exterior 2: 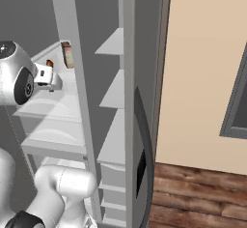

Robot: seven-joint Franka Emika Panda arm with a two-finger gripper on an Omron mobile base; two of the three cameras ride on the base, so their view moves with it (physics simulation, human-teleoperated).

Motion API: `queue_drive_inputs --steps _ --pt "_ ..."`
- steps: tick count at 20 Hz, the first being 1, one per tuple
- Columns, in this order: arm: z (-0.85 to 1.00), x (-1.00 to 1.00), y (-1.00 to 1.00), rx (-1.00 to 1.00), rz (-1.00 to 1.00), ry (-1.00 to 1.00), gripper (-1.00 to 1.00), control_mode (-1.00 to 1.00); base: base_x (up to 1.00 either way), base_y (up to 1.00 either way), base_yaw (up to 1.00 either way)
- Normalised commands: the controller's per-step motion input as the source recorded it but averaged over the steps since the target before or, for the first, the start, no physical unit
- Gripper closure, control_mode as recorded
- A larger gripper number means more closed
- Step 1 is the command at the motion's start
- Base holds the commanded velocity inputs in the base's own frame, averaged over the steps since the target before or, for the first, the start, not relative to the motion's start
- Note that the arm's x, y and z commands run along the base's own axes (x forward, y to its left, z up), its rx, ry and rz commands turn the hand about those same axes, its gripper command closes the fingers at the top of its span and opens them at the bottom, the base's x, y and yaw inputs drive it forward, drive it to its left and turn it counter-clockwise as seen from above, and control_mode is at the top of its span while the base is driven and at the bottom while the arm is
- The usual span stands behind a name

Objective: There's a chicken drumstick in the fridge that needs to be moved to the freezer for freezing. Pick up the chicken drumstick from the fridge, place it on any shelf in the freezer, and close the fridge and freezer doors when done.

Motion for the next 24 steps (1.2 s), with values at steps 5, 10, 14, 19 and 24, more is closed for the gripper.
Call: queue_drive_inputs --steps 5,10,14,19,24 --pt "0.30 0.08 0.69 0.00 0.01 -0.11 -1.00 -1.00 0.00 0.00 0.00" --pt "0.03 0.28 0.32 0.02 0.02 -0.08 -1.00 -1.00 0.00 0.00 0.00" --pt "0.01 0.44 0.00 0.02 0.05 0.00 -1.00 -1.00 0.00 0.00 0.00" --pt "0.00 0.52 0.16 0.00 0.02 0.02 -1.00 -1.00 0.00 0.00 0.00" --pt "0.00 0.41 0.43 0.00 0.00 0.00 -1.00 -1.00 0.00 0.00 0.00"
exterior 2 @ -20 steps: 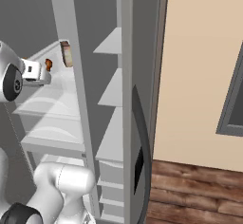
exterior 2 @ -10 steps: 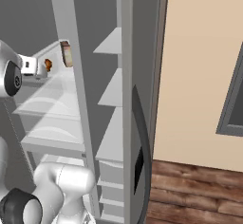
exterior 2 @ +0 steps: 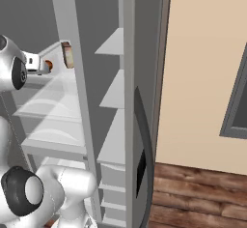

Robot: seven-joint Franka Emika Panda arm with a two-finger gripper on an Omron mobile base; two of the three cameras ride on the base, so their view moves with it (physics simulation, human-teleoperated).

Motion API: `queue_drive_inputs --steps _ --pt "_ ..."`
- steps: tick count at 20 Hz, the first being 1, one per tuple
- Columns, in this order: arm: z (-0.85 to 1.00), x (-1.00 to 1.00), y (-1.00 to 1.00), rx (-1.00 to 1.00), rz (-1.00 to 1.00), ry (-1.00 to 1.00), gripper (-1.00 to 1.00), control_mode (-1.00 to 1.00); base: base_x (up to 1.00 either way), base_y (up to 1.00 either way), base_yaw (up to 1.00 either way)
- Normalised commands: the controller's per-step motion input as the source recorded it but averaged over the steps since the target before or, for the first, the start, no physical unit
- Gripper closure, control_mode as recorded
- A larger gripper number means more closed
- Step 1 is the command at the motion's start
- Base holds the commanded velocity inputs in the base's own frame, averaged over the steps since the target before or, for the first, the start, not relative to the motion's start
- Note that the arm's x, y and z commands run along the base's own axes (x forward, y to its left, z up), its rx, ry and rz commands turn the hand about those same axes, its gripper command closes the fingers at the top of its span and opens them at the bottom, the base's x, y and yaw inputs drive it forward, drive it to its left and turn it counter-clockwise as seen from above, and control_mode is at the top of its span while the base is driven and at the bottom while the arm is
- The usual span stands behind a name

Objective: There's a chicken drumstick in the fridge that needs to be moved to the freezer for freezing. Pick up the chicken drumstick from the fridge, place it on any shelf in the freezer, and close the fridge and freezer doors when done.

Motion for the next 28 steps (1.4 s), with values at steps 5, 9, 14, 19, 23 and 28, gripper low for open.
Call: queue_drive_inputs --steps 5,9,14,19,23,28 --pt "0.00 0.44 0.09 0.00 0.00 0.00 -1.00 -1.00 0.00 0.00 0.00" --pt "0.00 0.40 0.00 0.00 0.00 0.01 -1.00 -1.00 0.00 0.00 0.00" --pt "-0.10 0.46 0.00 0.00 0.00 0.05 -1.00 -1.00 0.00 0.00 0.00" --pt "-0.18 0.47 0.00 0.00 0.00 0.03 -1.00 -1.00 0.00 0.00 0.00" --pt "-0.22 0.31 0.06 0.00 0.00 0.00 -1.00 -1.00 0.00 0.00 0.00" --pt "-0.17 0.30 0.10 0.00 0.00 0.00 -1.00 -1.00 0.00 0.00 0.00"
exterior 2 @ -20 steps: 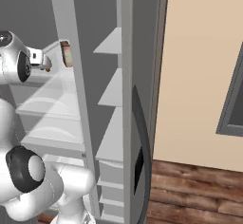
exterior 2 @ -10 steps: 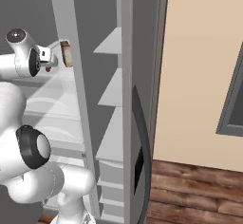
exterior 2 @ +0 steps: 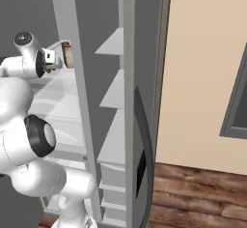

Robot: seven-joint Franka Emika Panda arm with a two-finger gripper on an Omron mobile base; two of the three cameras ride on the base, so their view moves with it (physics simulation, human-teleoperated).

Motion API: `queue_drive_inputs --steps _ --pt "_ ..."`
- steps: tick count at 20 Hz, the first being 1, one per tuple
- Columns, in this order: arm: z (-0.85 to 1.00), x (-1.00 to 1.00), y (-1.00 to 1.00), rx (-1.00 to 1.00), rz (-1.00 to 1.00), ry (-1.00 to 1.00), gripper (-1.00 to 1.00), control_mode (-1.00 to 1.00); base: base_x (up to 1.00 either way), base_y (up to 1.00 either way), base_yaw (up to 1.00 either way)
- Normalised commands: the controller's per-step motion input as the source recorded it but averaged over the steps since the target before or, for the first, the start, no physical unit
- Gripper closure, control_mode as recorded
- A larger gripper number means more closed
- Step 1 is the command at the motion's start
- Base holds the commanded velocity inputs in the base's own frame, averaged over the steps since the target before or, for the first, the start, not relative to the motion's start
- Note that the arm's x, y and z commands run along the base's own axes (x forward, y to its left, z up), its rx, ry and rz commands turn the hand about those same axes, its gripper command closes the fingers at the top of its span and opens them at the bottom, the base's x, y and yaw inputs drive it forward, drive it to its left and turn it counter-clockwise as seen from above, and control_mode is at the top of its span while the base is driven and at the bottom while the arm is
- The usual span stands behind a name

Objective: There's a chicken drumstick in the fridge that needs to be moved to the freezer for freezing. Pick up the chicken drumstick from the fridge, place it on any shelf in the freezer, and close the fridge and freezer doors when done.

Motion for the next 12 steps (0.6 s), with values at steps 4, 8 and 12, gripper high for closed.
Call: queue_drive_inputs --steps 4,8,12 --pt "-0.13 0.41 0.06 0.00 0.00 0.06 -1.00 -1.00 0.00 0.00 0.00" --pt "-0.18 0.35 0.11 0.00 0.00 0.06 -1.00 -1.00 0.00 0.00 0.00" --pt "-0.16 0.26 0.20 0.00 0.00 0.00 -1.00 -1.00 0.00 0.00 0.00"
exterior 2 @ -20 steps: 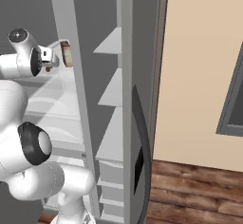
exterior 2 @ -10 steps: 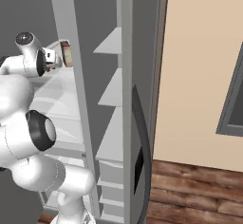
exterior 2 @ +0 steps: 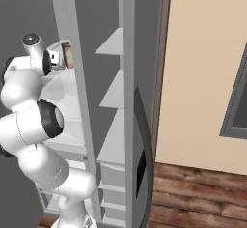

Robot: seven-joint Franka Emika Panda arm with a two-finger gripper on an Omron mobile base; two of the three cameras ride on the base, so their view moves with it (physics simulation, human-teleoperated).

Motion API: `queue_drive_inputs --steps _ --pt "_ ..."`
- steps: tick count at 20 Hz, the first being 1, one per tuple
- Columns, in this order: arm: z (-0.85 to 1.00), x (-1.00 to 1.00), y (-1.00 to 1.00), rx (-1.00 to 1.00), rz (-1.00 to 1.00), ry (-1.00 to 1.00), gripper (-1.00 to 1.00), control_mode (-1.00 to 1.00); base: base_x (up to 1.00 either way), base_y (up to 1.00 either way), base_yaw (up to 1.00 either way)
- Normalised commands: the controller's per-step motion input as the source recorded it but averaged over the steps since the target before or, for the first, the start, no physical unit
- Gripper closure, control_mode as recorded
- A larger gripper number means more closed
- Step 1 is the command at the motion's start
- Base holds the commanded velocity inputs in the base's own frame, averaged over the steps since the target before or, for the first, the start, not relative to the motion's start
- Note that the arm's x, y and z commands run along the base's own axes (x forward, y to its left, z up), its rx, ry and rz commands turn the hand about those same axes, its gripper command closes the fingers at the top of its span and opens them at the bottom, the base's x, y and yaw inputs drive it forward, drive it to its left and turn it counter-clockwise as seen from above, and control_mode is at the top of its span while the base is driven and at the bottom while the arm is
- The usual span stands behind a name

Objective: There's a chicken drumstick in the fridge that needs to be moved to the freezer for freezing. Pick up the chicken drumstick from the fridge, place it on any shelf in the freezer, and close the fridge and freezer doors when done.

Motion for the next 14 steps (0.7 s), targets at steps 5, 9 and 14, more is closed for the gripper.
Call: queue_drive_inputs --steps 5,9,14 --pt "-0.13 0.22 0.18 0.00 0.00 0.00 -1.00 -1.00 0.00 0.00 0.00" --pt "-0.11 0.23 0.02 0.00 0.00 0.00 -1.00 -1.00 0.00 0.00 0.00" --pt "-0.29 0.08 0.01 0.00 0.00 -0.01 -1.00 -1.00 0.00 0.00 0.00"
